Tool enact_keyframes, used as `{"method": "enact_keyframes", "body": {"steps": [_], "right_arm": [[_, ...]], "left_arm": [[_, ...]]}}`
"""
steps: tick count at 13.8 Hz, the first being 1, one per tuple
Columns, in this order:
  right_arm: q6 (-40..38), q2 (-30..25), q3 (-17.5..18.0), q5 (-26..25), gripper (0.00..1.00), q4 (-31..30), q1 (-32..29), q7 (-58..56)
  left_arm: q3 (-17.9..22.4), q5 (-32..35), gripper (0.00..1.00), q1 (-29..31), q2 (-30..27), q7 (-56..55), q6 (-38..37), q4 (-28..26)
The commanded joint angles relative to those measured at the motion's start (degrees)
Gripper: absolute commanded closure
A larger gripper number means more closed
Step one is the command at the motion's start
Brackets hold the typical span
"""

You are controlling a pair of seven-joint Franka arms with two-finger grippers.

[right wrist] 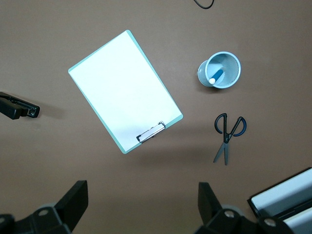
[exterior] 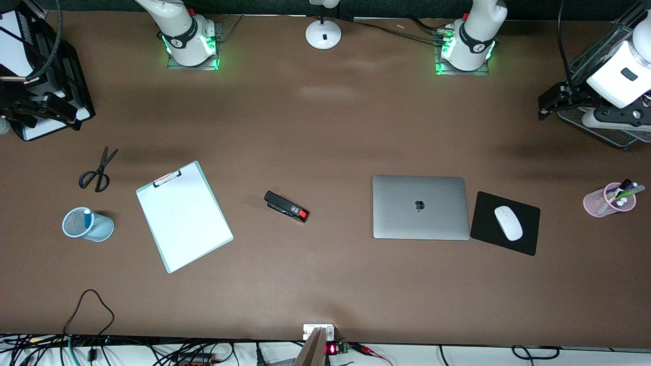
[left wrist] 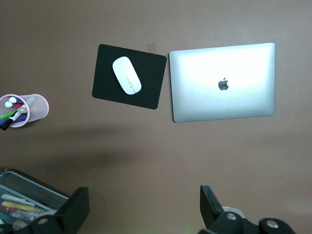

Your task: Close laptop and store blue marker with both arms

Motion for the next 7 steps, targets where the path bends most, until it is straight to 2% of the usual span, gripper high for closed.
{"method": "enact_keyframes", "body": {"steps": [1, 7], "right_arm": [[0.30, -2.40, -0.01, 0.01, 0.00, -1.46, -0.37, -1.07], [1.18, -2.58, 0.17, 0.71, 0.00, -2.16, 0.07, -0.19]], "left_arm": [[0.43, -0.52, 0.00, -0.18, -0.07, 0.63, -1.17, 0.91], [0.16, -0.43, 0.00, -0.18, -0.07, 0.46, -1.88, 1.00]]}}
